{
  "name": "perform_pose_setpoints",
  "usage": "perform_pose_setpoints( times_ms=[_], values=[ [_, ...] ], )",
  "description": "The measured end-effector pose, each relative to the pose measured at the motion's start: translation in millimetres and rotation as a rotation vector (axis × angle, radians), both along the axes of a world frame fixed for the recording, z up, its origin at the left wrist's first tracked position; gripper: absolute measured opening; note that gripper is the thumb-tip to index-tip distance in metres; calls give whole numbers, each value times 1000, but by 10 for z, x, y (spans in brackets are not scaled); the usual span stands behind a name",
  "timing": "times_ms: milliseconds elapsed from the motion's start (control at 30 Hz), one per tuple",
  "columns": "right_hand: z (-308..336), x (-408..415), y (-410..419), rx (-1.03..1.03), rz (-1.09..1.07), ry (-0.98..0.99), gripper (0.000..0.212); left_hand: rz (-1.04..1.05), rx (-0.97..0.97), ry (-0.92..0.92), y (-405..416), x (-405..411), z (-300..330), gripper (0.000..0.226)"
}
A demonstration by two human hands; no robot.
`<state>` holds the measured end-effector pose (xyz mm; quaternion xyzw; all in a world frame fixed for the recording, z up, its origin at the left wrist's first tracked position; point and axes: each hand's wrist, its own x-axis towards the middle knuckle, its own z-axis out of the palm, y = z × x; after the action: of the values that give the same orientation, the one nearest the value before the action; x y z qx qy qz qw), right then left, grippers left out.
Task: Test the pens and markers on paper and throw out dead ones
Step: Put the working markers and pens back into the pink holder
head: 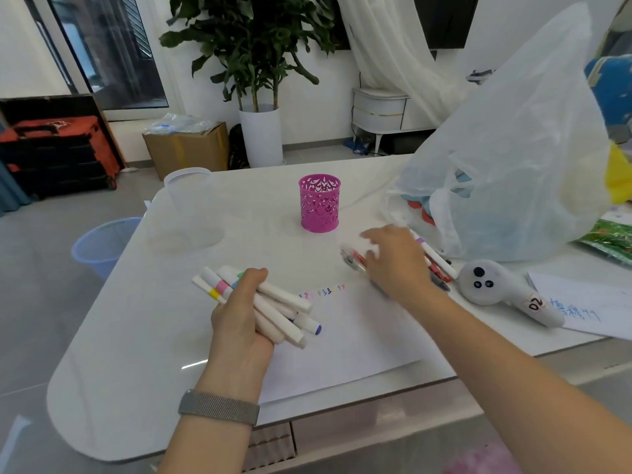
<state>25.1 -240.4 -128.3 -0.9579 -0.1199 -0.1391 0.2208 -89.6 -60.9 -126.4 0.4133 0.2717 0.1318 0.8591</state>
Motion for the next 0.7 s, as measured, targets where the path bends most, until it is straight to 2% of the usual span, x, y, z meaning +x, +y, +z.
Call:
perform_pose_setpoints(
  times_ms=[67, 167, 333, 700],
  values=[
    [-150, 182, -269, -200, -237, 12, 38, -18, -24, -4, -14, -13, 26, 23],
    [-332, 297, -510, -321, -370, 145, 37, -36, -82, -22, -54, -18, 55, 25],
    [-448, 350, -591, -351, -374, 36, 27, -59, -150, -61, -72, -16, 66, 24],
    [-389, 351, -564, -378, -279, 83, 24, -36, -136, -52, -96, -25, 51, 24]
  ],
)
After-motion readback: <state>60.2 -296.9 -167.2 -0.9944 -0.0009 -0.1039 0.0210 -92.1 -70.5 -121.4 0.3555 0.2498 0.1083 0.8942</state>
